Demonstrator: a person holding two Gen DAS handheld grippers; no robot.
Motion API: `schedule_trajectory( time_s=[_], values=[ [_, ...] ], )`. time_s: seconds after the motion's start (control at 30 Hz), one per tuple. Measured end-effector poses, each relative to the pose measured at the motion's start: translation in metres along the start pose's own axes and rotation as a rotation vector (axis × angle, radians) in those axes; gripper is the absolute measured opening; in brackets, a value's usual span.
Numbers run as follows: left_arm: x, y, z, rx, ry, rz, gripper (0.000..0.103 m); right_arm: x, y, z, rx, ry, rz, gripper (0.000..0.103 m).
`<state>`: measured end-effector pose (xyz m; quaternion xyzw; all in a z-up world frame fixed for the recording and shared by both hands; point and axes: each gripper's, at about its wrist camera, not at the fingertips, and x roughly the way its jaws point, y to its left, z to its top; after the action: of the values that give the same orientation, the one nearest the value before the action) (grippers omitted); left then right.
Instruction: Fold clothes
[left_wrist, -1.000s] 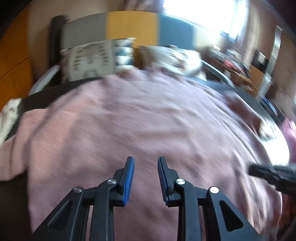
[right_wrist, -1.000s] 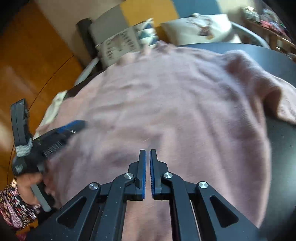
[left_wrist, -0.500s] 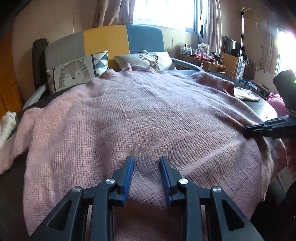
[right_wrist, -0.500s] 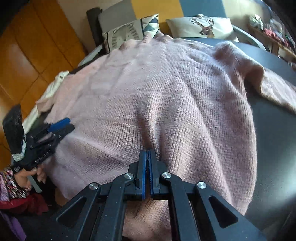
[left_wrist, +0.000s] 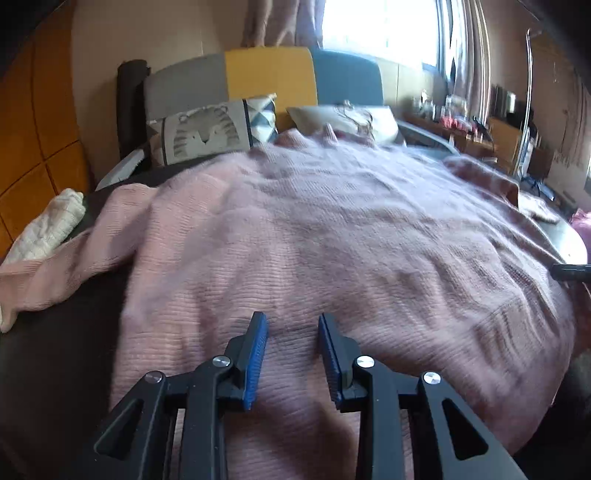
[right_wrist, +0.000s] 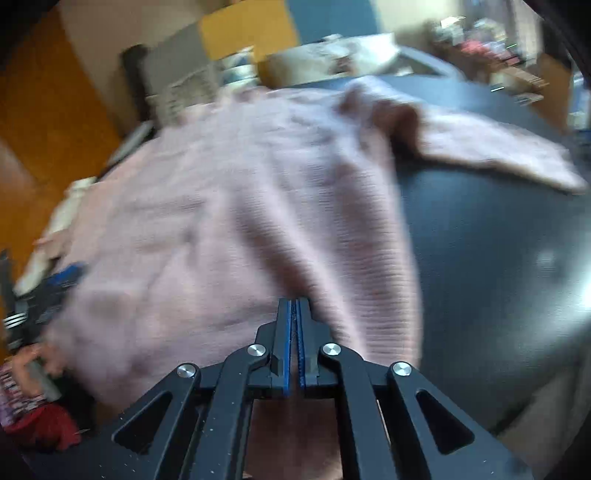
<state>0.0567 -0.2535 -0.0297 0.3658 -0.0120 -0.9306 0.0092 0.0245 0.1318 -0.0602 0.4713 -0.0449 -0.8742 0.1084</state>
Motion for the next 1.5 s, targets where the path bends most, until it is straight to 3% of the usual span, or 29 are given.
schedule_trajectory(
  time_s=[0.2, 0.33, 0.4, 0.5, 0.57, 0.7, 0.9, 1.07, 1.2, 1.27, 1.37, 1.5],
  values=[
    [-0.005, 0.005, -0.010, 0.049, -0.048, -0.024, 0.030, 0.005, 0.013, 0.012, -0.009, 0.015, -0.136, 0.004],
    [-0.013, 0.006, -0.010, 0.038, -0.044, -0.038, 0.030, -0.005, 0.048, 0.017, 0.010, -0.017, -0.022, 0.005],
    [-0.016, 0.007, -0.012, 0.024, -0.041, -0.033, 0.030, 0.003, 0.065, 0.015, -0.018, 0.010, 0.032, 0.010],
    [-0.017, 0.008, -0.014, 0.025, -0.024, -0.008, 0.030, 0.024, 0.086, 0.009, -0.092, 0.067, 0.070, 0.014],
    [-0.024, 0.007, -0.010, -0.014, -0.007, -0.004, 0.028, 0.017, 0.089, 0.011, -0.142, 0.044, 0.068, 0.014],
    [-0.034, -0.011, 0.022, -0.058, -0.066, -0.073, 0.028, 0.016, 0.066, 0.026, -0.091, -0.015, 0.079, 0.014],
    [0.030, -0.077, 0.079, 0.029, 0.058, -0.008, 0.028, 0.038, 0.024, 0.051, 0.010, -0.034, 0.031, 0.014],
    [0.065, -0.092, 0.078, 0.067, 0.088, 0.031, 0.028, 0.056, -0.012, 0.072, 0.093, -0.050, -0.008, 0.011],
    [0.064, -0.076, 0.072, 0.005, 0.075, -0.039, 0.029, 0.044, -0.026, 0.089, 0.117, -0.092, 0.031, 0.014],
    [0.065, -0.070, 0.072, -0.019, 0.074, -0.066, 0.029, 0.037, -0.029, 0.105, 0.098, -0.136, -0.017, 0.014],
    [0.065, -0.074, 0.073, -0.010, 0.071, -0.055, 0.029, 0.055, -0.045, 0.131, 0.147, -0.098, -0.015, 0.014],
    [0.065, -0.082, 0.074, 0.029, 0.068, -0.012, 0.030, 0.093, -0.048, 0.145, 0.080, -0.016, -0.084, 0.013]
  ],
)
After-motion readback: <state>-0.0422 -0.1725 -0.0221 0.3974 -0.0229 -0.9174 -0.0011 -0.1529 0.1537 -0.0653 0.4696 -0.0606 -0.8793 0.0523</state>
